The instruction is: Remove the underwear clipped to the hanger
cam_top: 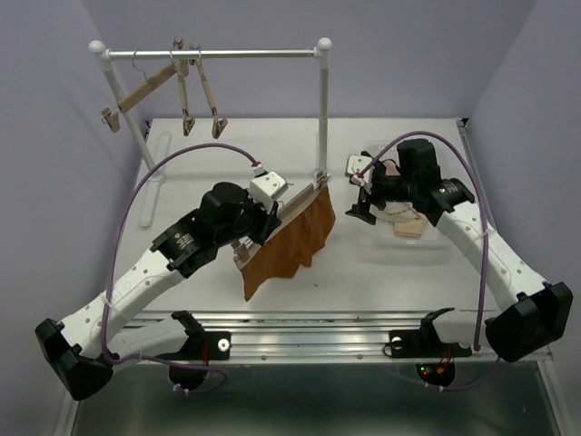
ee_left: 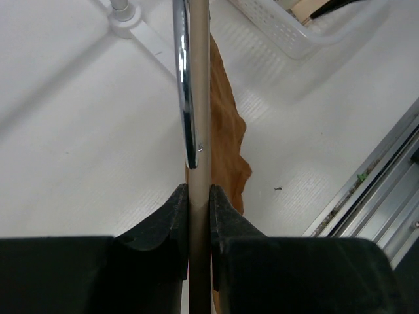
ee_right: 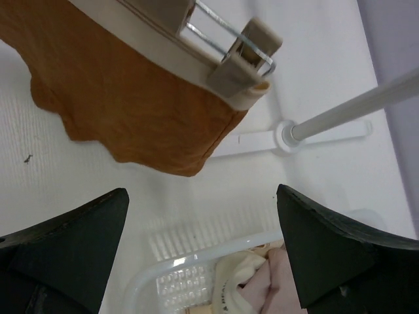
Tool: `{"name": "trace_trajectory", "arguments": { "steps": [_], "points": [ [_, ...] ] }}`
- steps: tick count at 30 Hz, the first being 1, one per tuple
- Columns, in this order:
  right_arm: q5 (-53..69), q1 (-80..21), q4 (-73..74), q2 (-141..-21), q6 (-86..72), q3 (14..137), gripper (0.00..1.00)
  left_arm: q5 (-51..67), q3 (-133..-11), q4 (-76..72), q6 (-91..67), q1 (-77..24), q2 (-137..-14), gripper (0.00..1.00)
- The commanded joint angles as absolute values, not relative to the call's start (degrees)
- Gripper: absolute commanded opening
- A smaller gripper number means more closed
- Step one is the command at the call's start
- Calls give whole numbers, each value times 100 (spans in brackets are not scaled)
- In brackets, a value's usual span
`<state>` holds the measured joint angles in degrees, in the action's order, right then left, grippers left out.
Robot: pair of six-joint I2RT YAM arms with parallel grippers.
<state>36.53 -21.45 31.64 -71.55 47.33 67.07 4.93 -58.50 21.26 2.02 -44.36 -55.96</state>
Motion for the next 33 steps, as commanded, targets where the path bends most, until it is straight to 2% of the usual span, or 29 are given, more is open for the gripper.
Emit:
{"name": "trace_trajectory", "arguments": {
  "steps": [1, 13, 24, 28, 32, 33],
  "points": [
    [4166, -2162, 4593, -7530, 6072, 7740, 100, 940, -5950, 2214, 641, -4500, -5651, 0],
    [4597, -2223, 7285, -8867, 7971, 9843, 100, 1151, -6003, 2276, 861, -4623, -5625, 0],
    [4465, -2645, 7515, -9430, 7972, 10380, 98, 1108, -6029, 2285, 879, -4685, -5625, 0],
    [4412, -2760, 7602, -9615, 7902, 10537, 90, 1081, -6021, 2303, 870, -4693, -5634, 0],
    [4360, -2813, 7620, -9668, 7822, 10608, 76, 1037, -6020, 2294, 870, -4693, -5651, 0],
    [4325, -2865, 7559, -9685, 7735, 10600, 69, 1037, -6012, 2303, 870, -4693, -5651, 0]
  ]
}}
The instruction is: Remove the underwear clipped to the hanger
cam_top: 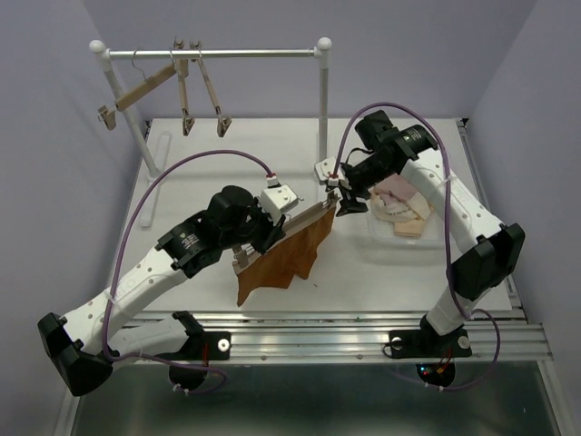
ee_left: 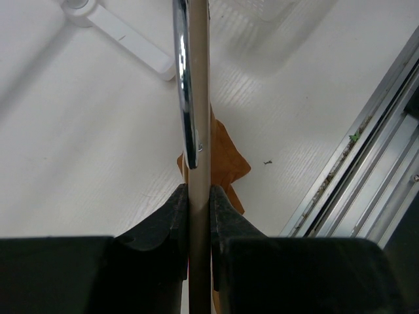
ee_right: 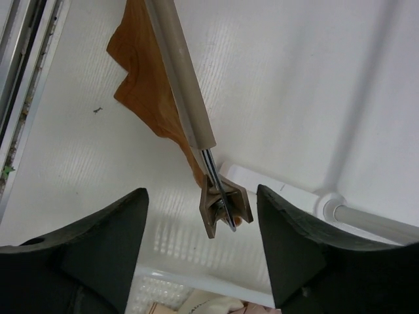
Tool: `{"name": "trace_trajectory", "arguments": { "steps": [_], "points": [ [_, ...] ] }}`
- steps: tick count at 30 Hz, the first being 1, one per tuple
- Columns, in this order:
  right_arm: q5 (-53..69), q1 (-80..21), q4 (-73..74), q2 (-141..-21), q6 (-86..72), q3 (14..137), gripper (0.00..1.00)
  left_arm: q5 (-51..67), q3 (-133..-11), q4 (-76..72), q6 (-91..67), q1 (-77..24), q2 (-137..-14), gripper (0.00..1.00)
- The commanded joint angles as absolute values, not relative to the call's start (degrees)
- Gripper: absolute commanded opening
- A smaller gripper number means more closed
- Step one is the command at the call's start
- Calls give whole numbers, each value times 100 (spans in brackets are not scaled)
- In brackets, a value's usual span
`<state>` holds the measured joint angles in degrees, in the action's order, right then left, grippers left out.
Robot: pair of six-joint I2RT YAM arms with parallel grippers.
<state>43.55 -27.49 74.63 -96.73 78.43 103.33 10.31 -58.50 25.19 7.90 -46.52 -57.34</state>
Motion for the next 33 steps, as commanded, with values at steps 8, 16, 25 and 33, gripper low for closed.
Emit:
{"name": "trace_trajectory", "arguments": {
  "steps": [8, 16, 25, 33],
  "points": [
    [4087, -2918, 7663, -9993, 7392, 10907, 1, 976, -5977, 2259, 861, -4693, -5590, 0],
    [4069, -2918, 7246, -9985, 7094, 10952, 1, 923, -5959, 2241, 852, -4693, -5607, 0],
    [3262, -2918, 3932, -8572, 4757, 8977, 100, 264, -5915, 2039, 520, -4693, -5687, 0],
    [2198, -2918, 1514, -7595, 2279, 7578, 100, -237, -5871, 1583, -156, -4693, -5818, 0]
  ]
}}
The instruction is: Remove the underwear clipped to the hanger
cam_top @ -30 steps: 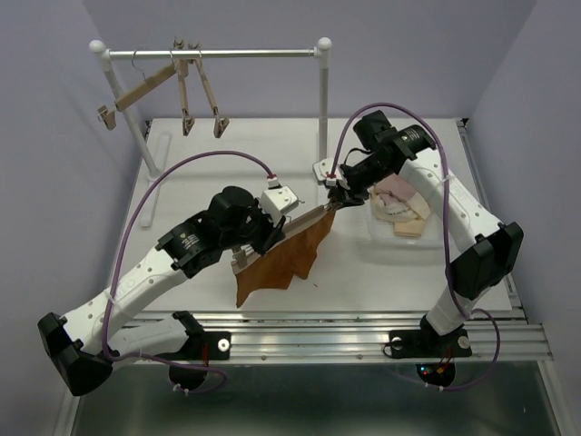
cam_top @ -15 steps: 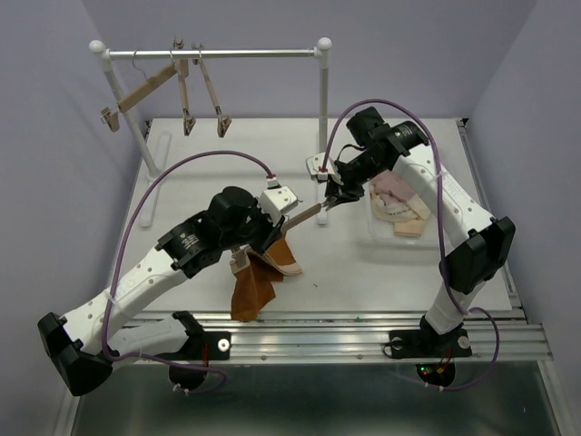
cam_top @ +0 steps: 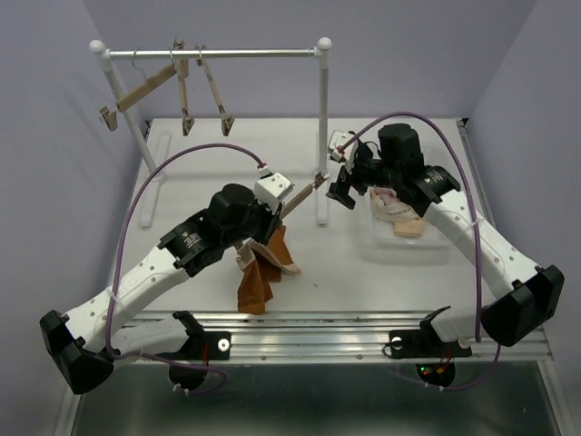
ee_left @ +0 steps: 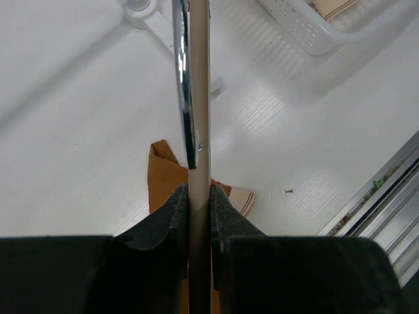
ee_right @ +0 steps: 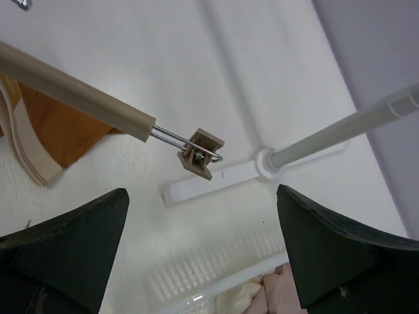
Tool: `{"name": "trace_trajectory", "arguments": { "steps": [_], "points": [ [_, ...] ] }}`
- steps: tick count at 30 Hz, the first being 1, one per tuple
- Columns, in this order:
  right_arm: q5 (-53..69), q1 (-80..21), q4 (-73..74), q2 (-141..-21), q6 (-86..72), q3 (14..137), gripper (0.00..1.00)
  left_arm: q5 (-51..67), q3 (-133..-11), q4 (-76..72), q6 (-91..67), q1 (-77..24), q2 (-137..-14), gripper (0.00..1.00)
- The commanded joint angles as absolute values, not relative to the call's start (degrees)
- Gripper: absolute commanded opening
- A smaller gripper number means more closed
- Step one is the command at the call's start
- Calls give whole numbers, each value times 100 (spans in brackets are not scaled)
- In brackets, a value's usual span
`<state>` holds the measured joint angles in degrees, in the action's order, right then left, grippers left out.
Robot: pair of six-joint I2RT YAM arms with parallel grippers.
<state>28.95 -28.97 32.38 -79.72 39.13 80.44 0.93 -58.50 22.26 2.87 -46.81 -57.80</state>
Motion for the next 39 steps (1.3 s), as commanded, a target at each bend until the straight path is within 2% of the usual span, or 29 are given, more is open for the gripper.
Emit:
{"name": "trace_trajectory", "arguments": {
  "steps": [1, 8, 15, 18, 24, 29, 39],
  "points": [
    [2102, -2918, 1329, -7524, 2007, 7437, 100, -229, -5845, 1452, -254, -4693, -5827, 0],
    [1609, -2918, -699, -6751, -841, 5934, 100, -27, -5441, -505, -746, -4693, -5915, 0],
    [2373, -2918, -2784, -6399, -3037, 4668, 100, -71, -5484, -1432, -1063, -4641, -6292, 0],
    [2321, -2918, -3383, -6442, -3331, 4413, 100, -26, -5511, -1643, -1248, -4527, -6530, 0],
    [1750, -2813, -4331, -6390, -4015, 3974, 100, 1448, -5468, -2108, -1748, -3929, -6776, 0],
    [1126, -2760, -4797, -6442, -4508, 3771, 100, 1705, -5397, -2276, -1933, -3876, -6733, 0],
    [1397, -2760, -6485, -7233, -5062, 3744, 100, 2126, -5221, -2601, -2048, -3876, -6671, 0]
  ]
}}
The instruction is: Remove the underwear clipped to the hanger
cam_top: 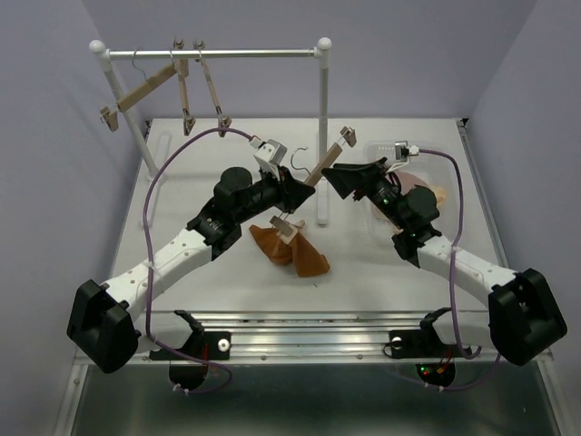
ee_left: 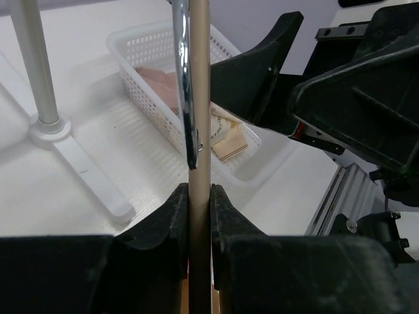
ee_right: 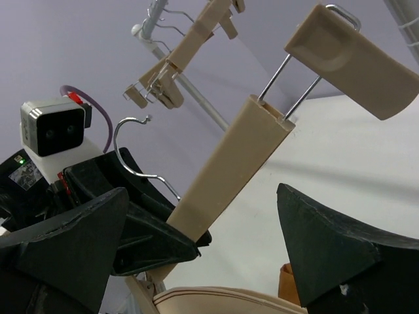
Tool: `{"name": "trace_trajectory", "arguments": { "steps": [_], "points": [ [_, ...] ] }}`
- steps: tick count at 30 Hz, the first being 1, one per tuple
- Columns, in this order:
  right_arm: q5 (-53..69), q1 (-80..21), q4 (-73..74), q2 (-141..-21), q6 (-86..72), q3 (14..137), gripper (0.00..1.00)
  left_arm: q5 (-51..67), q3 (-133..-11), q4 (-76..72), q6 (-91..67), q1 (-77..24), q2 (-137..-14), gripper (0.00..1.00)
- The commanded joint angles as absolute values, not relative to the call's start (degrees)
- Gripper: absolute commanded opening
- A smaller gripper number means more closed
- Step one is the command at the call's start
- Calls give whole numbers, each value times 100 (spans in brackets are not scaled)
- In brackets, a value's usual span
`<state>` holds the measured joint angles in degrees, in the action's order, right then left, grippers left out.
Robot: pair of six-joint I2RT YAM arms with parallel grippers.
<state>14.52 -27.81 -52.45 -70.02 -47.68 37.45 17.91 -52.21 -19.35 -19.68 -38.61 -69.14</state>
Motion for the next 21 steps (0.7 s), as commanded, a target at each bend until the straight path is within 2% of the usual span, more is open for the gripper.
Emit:
{"name": "trace_trajectory", "arguments": {
  "steps": [1, 6, 8, 9, 15, 16, 19, 20, 21],
  "points": [
    [1424, -2760, -6504, -7303, -5080, 3788, 100, 2162, -5203, -2654, -2057, -3876, -6680, 0],
    [1827, -2760, -6907, -7865, -5167, 4104, 98, 2373, -5142, -2874, -2092, -3876, -6645, 0],
    [1907, -2760, -7319, -8041, -5238, 4139, 91, 2408, -5124, -2953, -2109, -3876, -6645, 0],
    [1951, -2760, -7321, -8042, -5238, 4140, 91, 2408, -5115, -2953, -2127, -3867, -6645, 0],
    [2197, -2760, -7927, -8349, -5422, 4201, 62, 2663, -5150, -3120, -2223, -3858, -6820, 0],
    [2180, -2760, -8006, -8367, -5475, 4192, 52, 2733, -5168, -3120, -2250, -3832, -6846, 0],
    [2171, -2760, -7981, -8332, -5432, 4175, 36, 2821, -5186, -3138, -2311, -3797, -6943, 0],
    [2136, -2760, -7946, -8280, -5432, 4149, 27, 2847, -5177, -3173, -2329, -3771, -6943, 0],
    [2136, -2760, -7945, -8262, -5406, 4148, 22, 2839, -5168, -3173, -2338, -3762, -6943, 0]
  ]
}}
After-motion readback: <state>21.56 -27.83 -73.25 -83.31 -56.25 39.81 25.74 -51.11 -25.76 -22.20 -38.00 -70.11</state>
